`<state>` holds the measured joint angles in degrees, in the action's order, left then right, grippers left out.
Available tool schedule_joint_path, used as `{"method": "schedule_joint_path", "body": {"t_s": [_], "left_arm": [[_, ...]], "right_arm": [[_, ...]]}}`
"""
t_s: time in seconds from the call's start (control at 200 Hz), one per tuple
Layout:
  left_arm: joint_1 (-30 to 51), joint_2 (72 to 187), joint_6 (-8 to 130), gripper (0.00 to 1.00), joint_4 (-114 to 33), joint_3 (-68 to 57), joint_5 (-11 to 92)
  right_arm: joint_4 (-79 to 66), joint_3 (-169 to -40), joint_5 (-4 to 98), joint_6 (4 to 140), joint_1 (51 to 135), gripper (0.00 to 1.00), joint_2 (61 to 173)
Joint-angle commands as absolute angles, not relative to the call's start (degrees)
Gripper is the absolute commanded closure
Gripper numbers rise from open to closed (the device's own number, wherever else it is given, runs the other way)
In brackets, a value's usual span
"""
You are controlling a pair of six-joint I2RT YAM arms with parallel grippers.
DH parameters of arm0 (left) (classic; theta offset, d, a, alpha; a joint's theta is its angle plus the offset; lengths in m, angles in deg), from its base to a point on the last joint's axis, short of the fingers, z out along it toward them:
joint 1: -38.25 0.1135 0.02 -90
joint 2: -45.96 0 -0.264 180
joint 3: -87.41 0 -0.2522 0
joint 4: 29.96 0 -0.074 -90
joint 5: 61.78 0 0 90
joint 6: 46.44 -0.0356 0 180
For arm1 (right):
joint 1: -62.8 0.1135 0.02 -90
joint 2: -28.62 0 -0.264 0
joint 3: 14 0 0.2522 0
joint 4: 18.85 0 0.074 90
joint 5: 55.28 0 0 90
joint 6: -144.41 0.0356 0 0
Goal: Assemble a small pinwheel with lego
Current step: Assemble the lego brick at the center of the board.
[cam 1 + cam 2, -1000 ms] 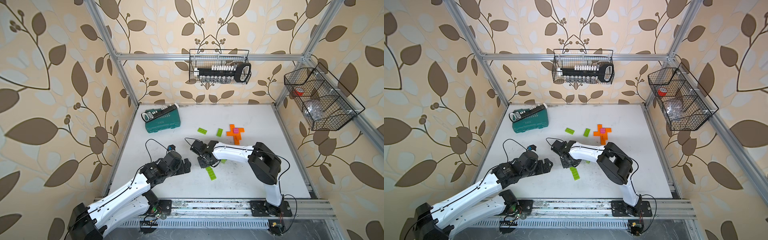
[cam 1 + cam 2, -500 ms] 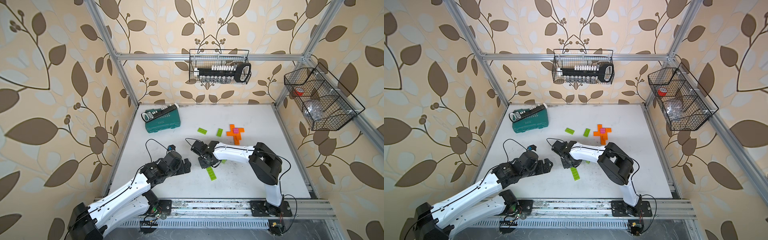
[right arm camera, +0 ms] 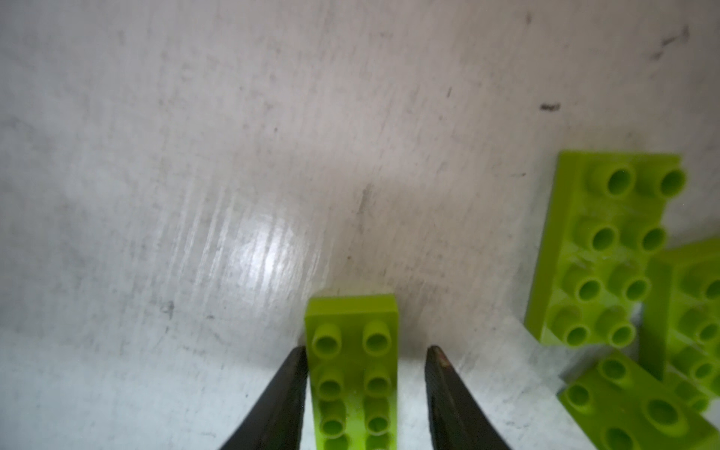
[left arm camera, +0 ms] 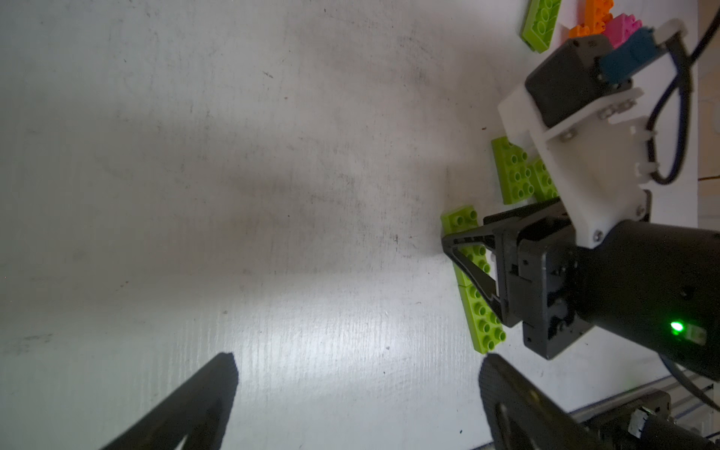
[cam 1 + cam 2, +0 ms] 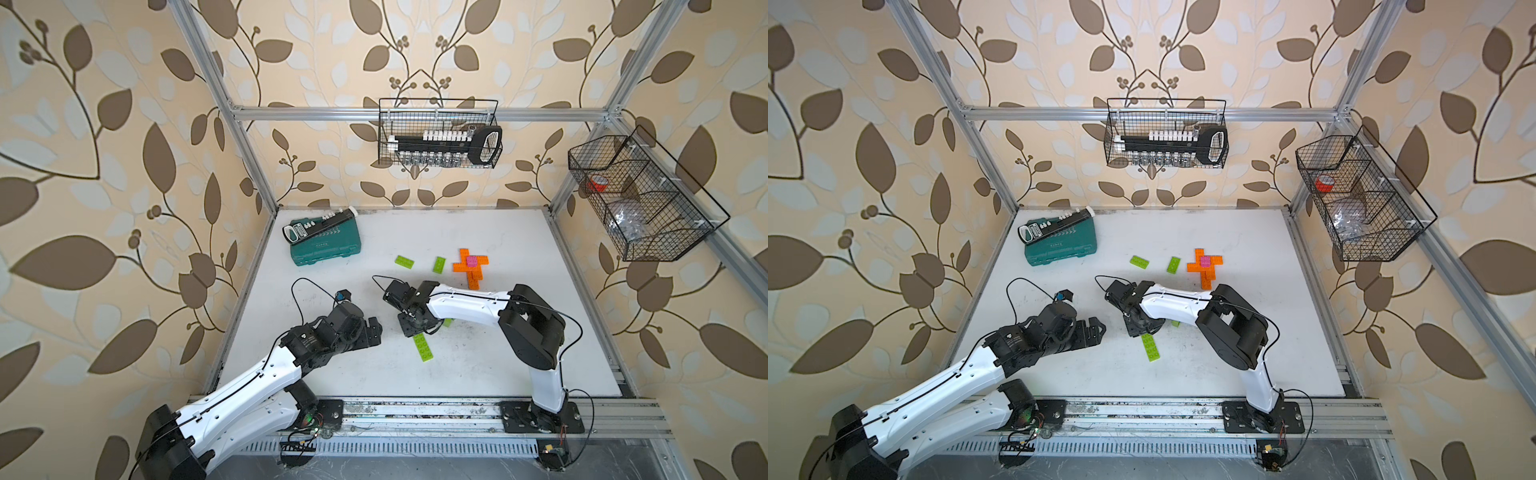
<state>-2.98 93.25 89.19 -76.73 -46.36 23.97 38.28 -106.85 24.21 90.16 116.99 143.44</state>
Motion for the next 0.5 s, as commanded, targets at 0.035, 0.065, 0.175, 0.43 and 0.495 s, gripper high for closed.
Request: {"method": "schedule_joint_path", "body": {"t_s": [0.035, 0.065, 0.175, 0.43, 0.495], "left_arm": [[-3.1, 90.8, 89.9, 0.01, -79.4, -45.9, 20.9], [-3.1, 90.2, 89.9, 0.01, -79.9, -45.9, 20.6], [-3.1, 88.2, 89.9, 0.01, -81.9, -45.5, 18.8], [-3.1, 95.8, 84.4, 0.04, -78.0, -42.1, 19.1], [-3.1, 101.1, 82.5, 0.07, -75.2, -39.8, 20.9]], "right_arm": [[40.8, -107.8, 25.6, 89.0, 116.7, 0.46, 145.1], [40.9, -108.6, 25.7, 88.7, 116.6, 0.45, 145.0], [41.4, -111.4, 26.1, 87.0, 115.8, 0.44, 143.1], [41.2, -108.7, 30.2, 83.9, 108.9, 0.55, 134.1], [42.6, -108.7, 31.0, 82.0, 107.0, 0.59, 133.7]]}}
